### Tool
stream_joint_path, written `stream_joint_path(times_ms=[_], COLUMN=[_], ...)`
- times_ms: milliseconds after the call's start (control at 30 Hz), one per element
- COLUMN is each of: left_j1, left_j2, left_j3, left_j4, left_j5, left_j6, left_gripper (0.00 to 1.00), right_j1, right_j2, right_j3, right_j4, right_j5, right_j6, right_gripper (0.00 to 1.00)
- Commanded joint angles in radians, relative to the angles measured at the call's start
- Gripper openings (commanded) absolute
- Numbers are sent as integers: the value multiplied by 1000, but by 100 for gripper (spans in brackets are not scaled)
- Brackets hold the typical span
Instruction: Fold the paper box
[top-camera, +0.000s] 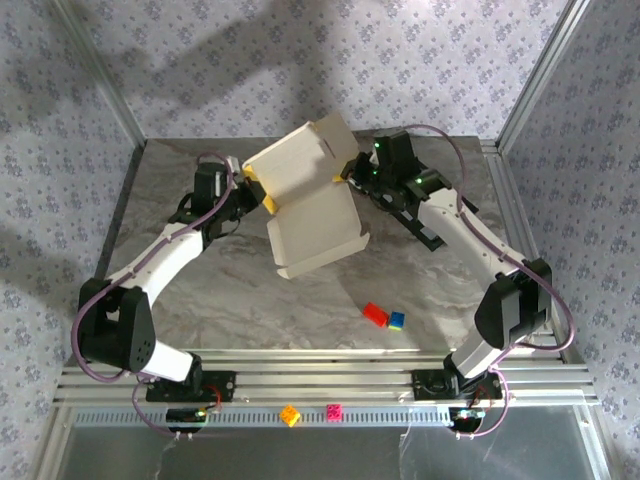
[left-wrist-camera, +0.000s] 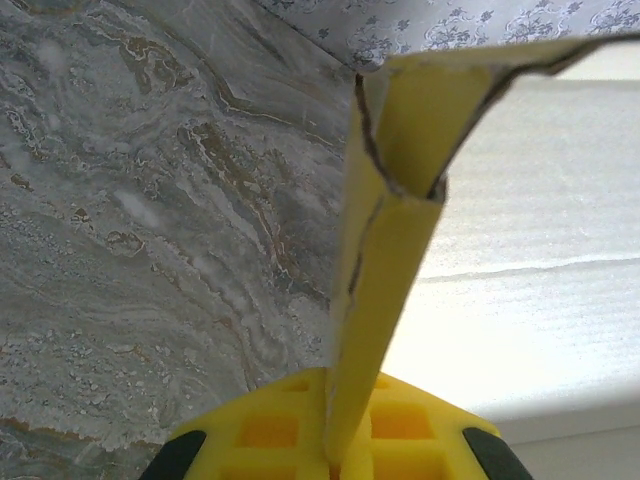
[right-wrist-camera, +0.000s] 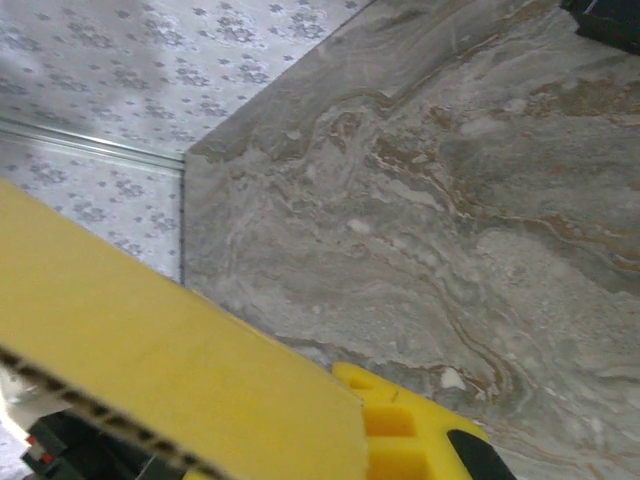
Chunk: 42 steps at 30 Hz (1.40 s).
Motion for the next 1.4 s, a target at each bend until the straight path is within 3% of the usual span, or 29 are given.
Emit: stream_joint_path(times_ms=[0,67,133,267,333,400,600,800,933,1133,1267,1367], left_j1=[-11,-13,-16,-16,-16,-16,-16,-16,-19,-21,-24,-25], left_j2=[-50,-50,-46,-27,-13,1,28,49,53,58,59,62], left_j3=[53,62,89,146,184,216,296,346,359,368,373,378], left_j4=[12,-15,-65,-146,-200,-254,-375,-443,-456,-471,-476,-483], left_j5=[-1,-10,-22,-24,-18,-17,-13,-12,-9,0,2,1], left_j6=[6,22,53,120,158,189,249,286,298,308,313,314], left_gripper=[0,0,0,0,0,0,0,0,0,0,0,0], right_j1=[20,19,12,-57,-123,-165,-184,-170,-124,-103,-68,-26], right_j2=[17,-14,-58,-150,-180,-198,-140,-68,0,83,129,165], right_j3=[64,77,89,78,66,85,202,297,367,426,470,512], right_j4=[-143,-131,-119,-68,-52,-85,-284,-302,-369,-395,-413,-449], right_j5=[40,20,0,-201,-311,-346,-210,-208,-95,-23,42,178], right_j6=[-99,-150,-220,-367,-397,-479,-746,-792,-834,-874,-895,-906], right_gripper=[5,30,44,54,53,50,49,53,53,50,42,32])
